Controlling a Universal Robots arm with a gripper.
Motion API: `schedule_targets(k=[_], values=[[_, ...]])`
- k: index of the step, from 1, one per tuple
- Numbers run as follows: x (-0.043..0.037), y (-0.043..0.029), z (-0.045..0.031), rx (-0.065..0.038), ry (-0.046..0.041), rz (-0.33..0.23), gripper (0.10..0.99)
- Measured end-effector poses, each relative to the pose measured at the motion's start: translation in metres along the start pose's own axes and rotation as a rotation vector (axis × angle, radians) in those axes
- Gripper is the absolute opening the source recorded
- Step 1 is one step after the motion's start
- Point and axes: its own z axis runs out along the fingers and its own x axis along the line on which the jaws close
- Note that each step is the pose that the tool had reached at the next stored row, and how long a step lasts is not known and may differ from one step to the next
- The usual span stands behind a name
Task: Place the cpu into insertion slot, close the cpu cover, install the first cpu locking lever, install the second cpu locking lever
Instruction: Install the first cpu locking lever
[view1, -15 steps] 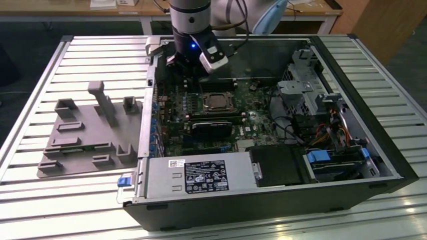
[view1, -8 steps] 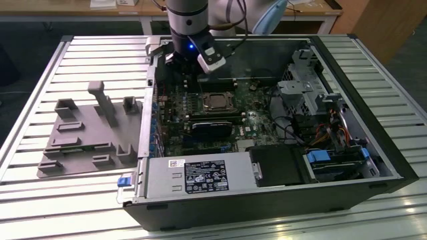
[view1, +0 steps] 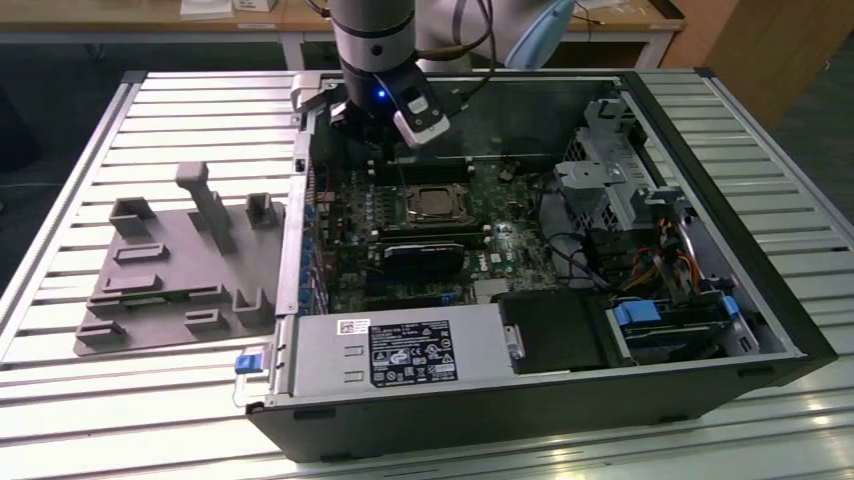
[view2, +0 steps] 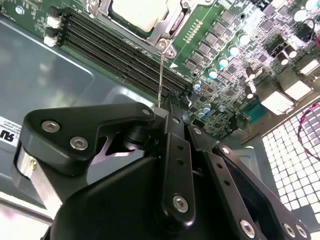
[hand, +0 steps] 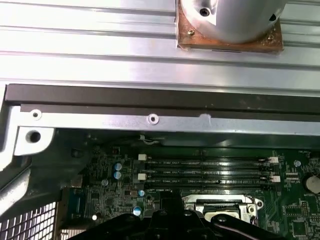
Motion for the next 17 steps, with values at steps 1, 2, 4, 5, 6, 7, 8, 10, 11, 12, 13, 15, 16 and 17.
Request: schedule_targets(k=[1,2,4,5,6,7,8,10,11,12,13,15,16,17], values=[[-0.0003,0.0000,0.0001,0.000,0.0001,0.000,0.102],[-0.0012,0.0000,0.0001,0.000,0.0001,0.000,0.102],[-0.0046,-0.0001,0.0004,0.000,0.0001,0.000,0.102],[-0.0071,-0.0002,0.0007,0.000,0.0001,0.000,0.102],[-0.0096,-0.0002,0.0009,0.000,0.0001,0.000,0.102],[-0.0125,-0.0003,0.0011,0.000,0.0001,0.000,0.102],[-0.0156,-0.0003,0.0013,0.000,0.0000,0.000,0.102],[-0.0230,-0.0004,0.0018,0.000,0.0001,0.000,0.102],[-0.0269,-0.0004,0.0021,0.000,0.0000,0.000,0.102],[-0.0311,-0.0005,0.0024,0.000,0.0002,0.000,0.102],[-0.0349,-0.0005,0.0027,0.000,0.0002,0.000,0.102],[-0.0393,-0.0006,0.0029,0.000,0.0005,0.000,0.102],[-0.0396,-0.0006,0.0030,0.000,0.0004,0.000,0.102],[-0.0399,-0.0006,0.0030,0.000,0.0003,0.000,0.102]])
